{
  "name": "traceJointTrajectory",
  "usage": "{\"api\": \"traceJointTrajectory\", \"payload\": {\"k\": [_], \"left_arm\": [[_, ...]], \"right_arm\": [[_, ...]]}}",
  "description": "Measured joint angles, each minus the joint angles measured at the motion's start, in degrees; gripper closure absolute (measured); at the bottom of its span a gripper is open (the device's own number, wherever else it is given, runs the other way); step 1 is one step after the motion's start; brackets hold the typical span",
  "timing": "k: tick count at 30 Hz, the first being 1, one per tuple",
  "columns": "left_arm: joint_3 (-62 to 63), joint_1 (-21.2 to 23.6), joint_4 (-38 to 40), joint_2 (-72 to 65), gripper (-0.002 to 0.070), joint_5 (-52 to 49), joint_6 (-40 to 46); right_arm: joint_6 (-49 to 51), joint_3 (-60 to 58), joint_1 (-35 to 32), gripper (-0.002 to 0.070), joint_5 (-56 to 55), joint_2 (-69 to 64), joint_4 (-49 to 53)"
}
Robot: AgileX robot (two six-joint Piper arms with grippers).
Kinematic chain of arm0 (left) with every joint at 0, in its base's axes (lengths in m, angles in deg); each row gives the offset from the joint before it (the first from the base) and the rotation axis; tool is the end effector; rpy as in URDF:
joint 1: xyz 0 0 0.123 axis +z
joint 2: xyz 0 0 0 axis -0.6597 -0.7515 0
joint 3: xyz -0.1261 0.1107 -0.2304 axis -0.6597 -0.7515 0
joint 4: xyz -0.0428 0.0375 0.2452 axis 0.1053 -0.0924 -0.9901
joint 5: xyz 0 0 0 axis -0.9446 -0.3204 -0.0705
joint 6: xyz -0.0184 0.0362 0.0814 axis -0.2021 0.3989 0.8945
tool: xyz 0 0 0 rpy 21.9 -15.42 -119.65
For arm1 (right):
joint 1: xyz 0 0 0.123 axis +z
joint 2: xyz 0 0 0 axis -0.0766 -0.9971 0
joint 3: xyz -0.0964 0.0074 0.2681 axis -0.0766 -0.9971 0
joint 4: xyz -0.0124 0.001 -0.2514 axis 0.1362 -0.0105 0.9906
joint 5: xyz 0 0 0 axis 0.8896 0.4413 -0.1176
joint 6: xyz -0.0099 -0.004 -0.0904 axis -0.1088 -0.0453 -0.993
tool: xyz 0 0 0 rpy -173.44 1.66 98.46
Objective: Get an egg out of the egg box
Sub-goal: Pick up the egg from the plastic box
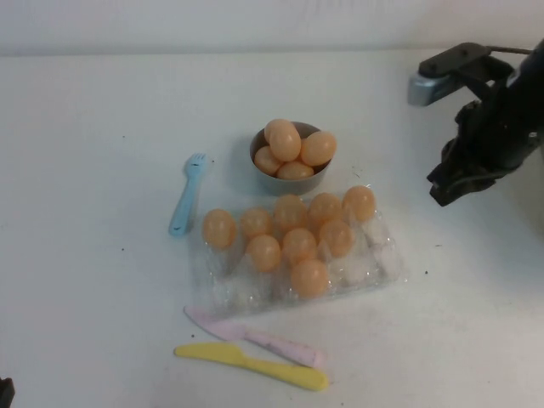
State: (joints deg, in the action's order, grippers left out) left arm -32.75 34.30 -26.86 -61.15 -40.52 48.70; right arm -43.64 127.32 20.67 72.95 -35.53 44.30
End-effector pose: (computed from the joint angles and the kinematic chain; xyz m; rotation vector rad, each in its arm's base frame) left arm 0.0520 -0.0084 0.1722 0.1466 1.8631 -0.0906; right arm 0.3315 0.1201 0.3076 -0.9366 2.6909 0.3408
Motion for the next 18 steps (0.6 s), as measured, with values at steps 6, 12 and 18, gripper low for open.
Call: {"api": "traceJointTrajectory", "payload": {"k": [6, 12, 18], "left_arm": [[0.0, 0.0, 0.0, 0.0, 0.0678, 0.0, 0.0], [0.0, 0.0, 0.0, 0.0, 0.0678, 0.0, 0.0], [0.0, 0.0, 0.0, 0.0, 0.0678, 0.0, 0.0]], "right_arm": [[-0.12, 6.14, 5.17, 0.0619, 0.49, -6.99, 0.24], [-2.46, 8.43, 12.91, 0.048, 0.72, -10.81, 0.24], [-0.14, 10.04, 18.32, 0.0325, 0.83, -13.18, 0.25]]}}
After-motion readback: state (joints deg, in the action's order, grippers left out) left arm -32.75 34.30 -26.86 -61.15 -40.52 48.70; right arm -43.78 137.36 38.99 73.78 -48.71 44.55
